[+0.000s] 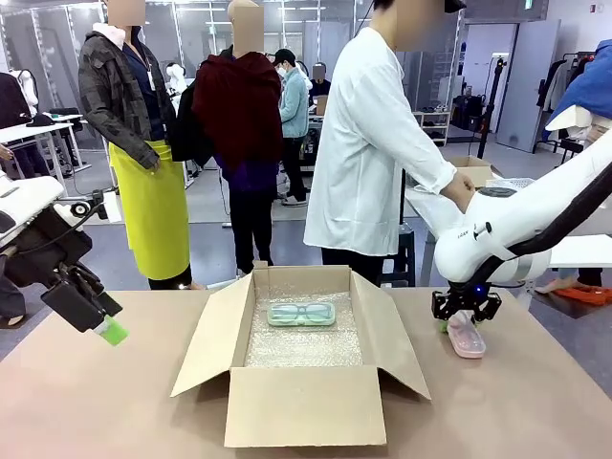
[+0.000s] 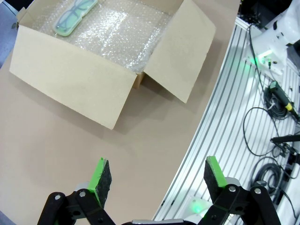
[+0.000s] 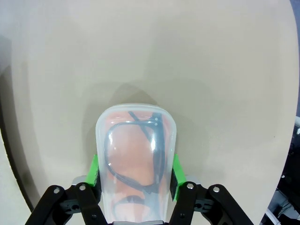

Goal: Pack the glasses set securely to prepare it for shipping.
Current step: Put the Glasses case from the right side of the table into the Package Box.

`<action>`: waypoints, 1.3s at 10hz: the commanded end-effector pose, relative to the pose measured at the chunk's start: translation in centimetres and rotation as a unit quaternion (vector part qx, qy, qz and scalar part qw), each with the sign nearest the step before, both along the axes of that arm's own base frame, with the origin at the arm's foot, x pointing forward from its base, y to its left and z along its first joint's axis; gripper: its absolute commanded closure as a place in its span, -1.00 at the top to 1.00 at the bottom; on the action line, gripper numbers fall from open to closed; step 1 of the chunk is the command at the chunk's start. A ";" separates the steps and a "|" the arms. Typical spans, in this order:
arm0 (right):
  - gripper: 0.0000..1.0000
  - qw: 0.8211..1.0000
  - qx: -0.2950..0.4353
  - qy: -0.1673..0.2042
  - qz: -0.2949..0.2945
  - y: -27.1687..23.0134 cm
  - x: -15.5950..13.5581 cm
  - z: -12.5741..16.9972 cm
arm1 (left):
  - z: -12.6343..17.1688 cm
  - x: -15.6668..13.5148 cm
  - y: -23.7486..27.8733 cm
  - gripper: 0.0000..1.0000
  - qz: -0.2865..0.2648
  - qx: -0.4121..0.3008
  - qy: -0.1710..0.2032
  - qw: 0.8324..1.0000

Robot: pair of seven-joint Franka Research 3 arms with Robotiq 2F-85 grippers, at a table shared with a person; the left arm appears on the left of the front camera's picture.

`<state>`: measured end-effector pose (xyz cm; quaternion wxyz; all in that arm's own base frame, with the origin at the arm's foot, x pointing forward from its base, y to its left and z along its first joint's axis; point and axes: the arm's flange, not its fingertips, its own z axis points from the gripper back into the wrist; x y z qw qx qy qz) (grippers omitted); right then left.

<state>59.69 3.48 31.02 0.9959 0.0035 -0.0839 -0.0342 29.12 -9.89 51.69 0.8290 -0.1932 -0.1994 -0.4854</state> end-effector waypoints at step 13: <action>-0.25 0.885 -0.048 -0.006 0.463 15.6 -11.9 20.5 | 0.1 -0.1 0.2 1.00 -0.013 -0.010 0.003 1.000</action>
